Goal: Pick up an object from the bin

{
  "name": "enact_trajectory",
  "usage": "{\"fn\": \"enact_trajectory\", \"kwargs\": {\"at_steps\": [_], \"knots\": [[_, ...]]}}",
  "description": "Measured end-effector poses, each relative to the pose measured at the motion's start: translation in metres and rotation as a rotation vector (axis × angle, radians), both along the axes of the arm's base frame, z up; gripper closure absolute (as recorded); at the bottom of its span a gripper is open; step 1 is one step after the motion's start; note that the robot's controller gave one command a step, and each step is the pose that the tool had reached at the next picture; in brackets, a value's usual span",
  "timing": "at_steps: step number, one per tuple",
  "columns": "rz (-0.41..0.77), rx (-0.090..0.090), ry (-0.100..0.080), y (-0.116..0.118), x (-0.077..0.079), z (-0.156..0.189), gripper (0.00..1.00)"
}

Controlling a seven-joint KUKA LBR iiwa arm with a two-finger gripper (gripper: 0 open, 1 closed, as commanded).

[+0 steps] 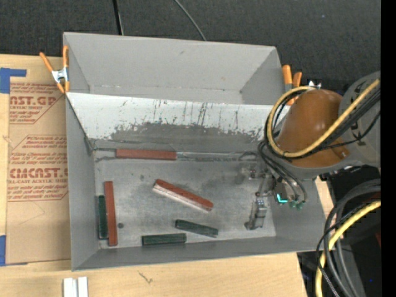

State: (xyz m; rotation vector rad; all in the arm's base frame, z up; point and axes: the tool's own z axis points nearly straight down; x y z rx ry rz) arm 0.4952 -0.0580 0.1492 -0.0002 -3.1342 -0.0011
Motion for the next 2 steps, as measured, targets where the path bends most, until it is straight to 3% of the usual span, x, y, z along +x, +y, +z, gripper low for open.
{"fn": "enact_trajectory", "kwargs": {"at_steps": [1,2], "knots": [[0.001,-0.001,-0.007,0.0,0.002,0.003,0.0],[0.107,-0.001,-0.012,0.045,0.012,-0.043,0.0]]}}
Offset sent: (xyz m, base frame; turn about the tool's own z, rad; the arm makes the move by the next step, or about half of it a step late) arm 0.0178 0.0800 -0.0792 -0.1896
